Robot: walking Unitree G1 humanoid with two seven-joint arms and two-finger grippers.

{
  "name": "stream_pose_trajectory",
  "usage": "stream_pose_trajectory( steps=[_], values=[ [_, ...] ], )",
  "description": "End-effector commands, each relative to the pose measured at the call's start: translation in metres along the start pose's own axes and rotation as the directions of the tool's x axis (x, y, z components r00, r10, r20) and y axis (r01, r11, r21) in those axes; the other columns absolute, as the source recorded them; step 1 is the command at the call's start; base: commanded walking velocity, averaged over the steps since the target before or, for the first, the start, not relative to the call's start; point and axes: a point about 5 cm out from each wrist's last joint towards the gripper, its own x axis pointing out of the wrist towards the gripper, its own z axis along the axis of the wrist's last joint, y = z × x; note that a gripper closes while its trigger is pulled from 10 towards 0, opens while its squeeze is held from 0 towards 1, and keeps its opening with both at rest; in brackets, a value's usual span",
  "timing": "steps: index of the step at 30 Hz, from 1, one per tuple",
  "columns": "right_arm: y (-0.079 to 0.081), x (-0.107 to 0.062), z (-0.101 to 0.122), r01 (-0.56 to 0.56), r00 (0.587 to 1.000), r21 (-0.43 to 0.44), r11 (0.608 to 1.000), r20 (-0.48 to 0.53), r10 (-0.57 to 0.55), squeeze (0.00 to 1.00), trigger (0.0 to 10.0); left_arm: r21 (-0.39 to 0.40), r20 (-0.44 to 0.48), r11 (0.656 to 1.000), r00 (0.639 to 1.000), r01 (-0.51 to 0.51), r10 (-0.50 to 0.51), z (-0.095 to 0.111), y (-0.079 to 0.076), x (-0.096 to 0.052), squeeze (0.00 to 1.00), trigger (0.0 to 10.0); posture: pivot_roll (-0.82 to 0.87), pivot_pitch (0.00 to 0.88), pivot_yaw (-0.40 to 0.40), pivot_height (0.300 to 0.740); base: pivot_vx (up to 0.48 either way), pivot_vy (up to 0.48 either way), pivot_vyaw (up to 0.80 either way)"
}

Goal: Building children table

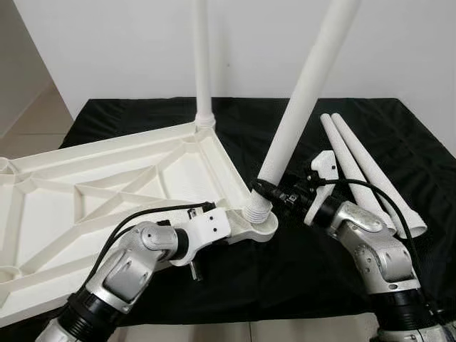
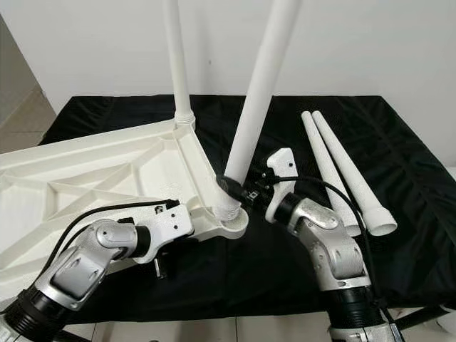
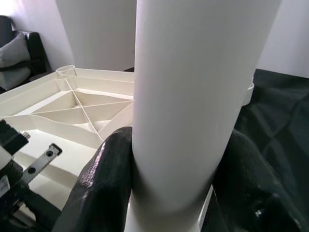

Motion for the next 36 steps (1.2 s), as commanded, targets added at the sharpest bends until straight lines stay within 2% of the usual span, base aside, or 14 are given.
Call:
stream_pose_trajectory(
  steps=[1,5,6,9,10,11,23,29,36],
  values=[
    [0.002,0.002,0.006,-0.01,1.0,-0.015,1.0,0.027,0.01,0.0,10.0,0.028,0.009,0.997,0.997,-0.072,0.072,0.005,0.004,-0.004,0.0,10.0,-0.1,0.069,0.032,0.74,0.0,0.0,0.0],
    [0.002,0.001,0.006,-0.014,0.999,-0.021,1.0,0.03,0.015,0.0,10.0,0.009,0.01,0.997,0.997,-0.077,0.077,0.004,0.006,-0.004,0.0,10.0,-0.1,0.066,0.03,0.74,0.0,0.0,0.0],
    [0.002,0.001,0.006,-0.014,0.999,-0.022,1.0,0.031,0.014,0.0,10.0,0.0,0.019,0.997,0.997,-0.077,0.077,0.005,0.006,-0.005,1.0,10.0,-0.1,0.065,0.03,0.74,0.0,0.0,0.0],
    [0.002,0.002,0.007,-0.012,0.999,-0.021,1.0,0.032,0.013,0.0,10.0,-0.004,0.026,0.997,0.996,-0.082,0.082,0.007,0.007,-0.005,1.0,10.0,-0.1,0.065,0.03,0.74,0.0,0.0,0.0],
    [0.001,0.002,0.007,-0.011,0.999,-0.022,1.0,0.035,0.011,0.0,10.0,-0.001,0.03,0.995,0.995,-0.095,0.095,0.009,0.009,-0.005,0.09,10.0,-0.1,0.065,0.029,0.74,0.0,0.0,0.0],
    [0.001,0.002,0.008,-0.009,0.999,-0.022,1.0,0.038,0.01,0.0,10.0,0.003,0.035,0.995,0.994,-0.101,0.101,0.011,0.01,-0.005,0.0,10.0,-0.1,0.064,0.029,0.74,0.0,0.0,0.0],
    [-0.001,0.001,0.01,0.003,0.999,-0.029,1.0,0.048,-0.002,0.0,10.0,0.017,0.082,0.996,0.993,-0.09,0.088,0.025,0.01,0.001,0.0,10.0,-0.11,0.063,0.035,0.74,0.0,0.0,0.0],
    [-0.003,0.0,0.012,0.038,0.997,-0.02,0.999,0.071,-0.036,0.0,10.0,0.005,0.122,0.993,0.986,-0.118,0.117,0.035,0.016,0.003,0.0,10.0,-0.11,0.073,0.04,0.74,0.0,0.0,0.0],
    [-0.005,0.001,0.013,0.061,0.995,-0.01,0.998,0.082,-0.06,0.0,10.0,0.0,0.129,0.993,0.985,-0.117,0.117,0.037,0.017,0.003,0.0,10.0,-0.11,0.075,0.042,0.74,0.0,0.0,0.0]
  ],
)
